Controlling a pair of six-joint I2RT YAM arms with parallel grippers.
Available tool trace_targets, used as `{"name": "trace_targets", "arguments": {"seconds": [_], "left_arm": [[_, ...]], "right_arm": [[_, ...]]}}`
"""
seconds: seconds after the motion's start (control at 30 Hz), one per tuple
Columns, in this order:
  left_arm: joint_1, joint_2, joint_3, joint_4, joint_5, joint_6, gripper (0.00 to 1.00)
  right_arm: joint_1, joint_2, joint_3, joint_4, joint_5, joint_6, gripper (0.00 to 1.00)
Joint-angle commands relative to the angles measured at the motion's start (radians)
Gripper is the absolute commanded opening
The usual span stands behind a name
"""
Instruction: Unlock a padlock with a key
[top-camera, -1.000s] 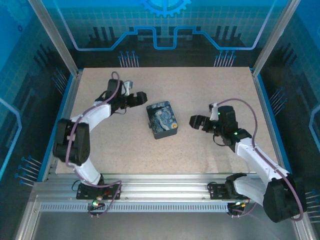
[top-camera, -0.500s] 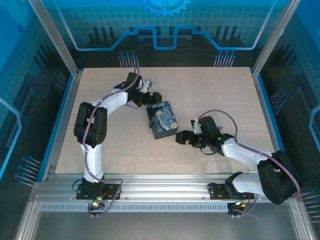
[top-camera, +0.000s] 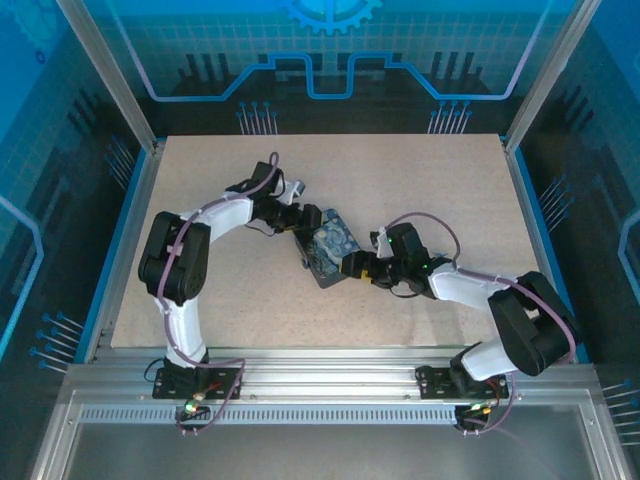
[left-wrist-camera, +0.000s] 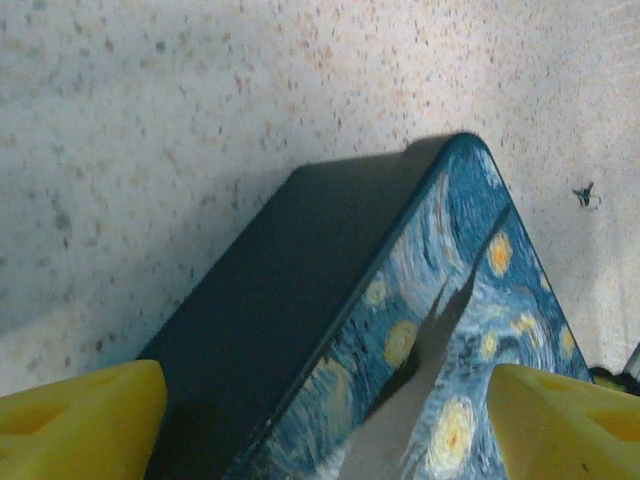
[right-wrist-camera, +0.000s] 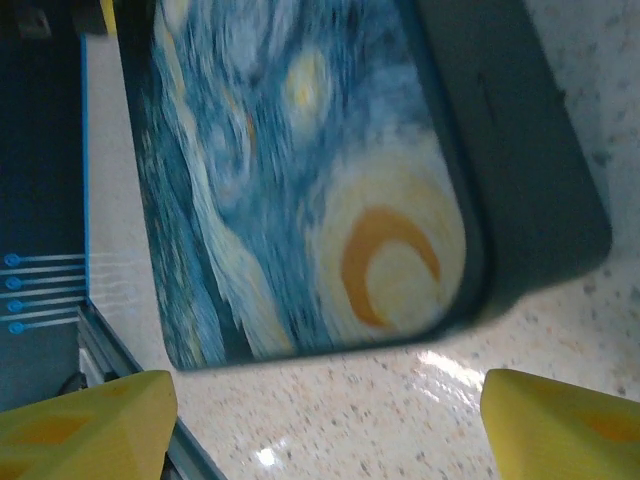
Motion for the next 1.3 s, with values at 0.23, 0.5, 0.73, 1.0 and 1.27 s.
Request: {"name": "trace_targets", "arguments": {"seconds": [0.23, 0.5, 0.73, 1.0, 1.27], "left_arm": [[-0.017, -0.175, -0.234, 0.165, 0.023, -0.117, 0.82], [-0.043, -0.270, -0.376, 0.254, -0.003, -0.206, 0.76], [-0.095, -0.288, -0.413, 0.312, -0.043, -0.276, 0.70], [-0.116, -0.220, -0.316, 0.318, -0.080, -0.298, 0.68], [-0.117, -0.119, -0.194, 0.316, -0.108, -0.311, 0.68]], "right_arm": [[-0.089, 0.109, 0.145, -0.014, -0.016, -0.020, 0.73], [-0.121, 0.244, 0.320, -0.101, -0.044, -0.089, 0.60], [-0.120, 0.359, 0.479, -0.223, -0.045, -0.149, 0.52], [-0.129, 0.427, 0.576, -0.292, -0.014, -0.184, 0.52], [-0.165, 0.463, 0.632, -0.319, 0.008, -0.188, 0.53]]}}
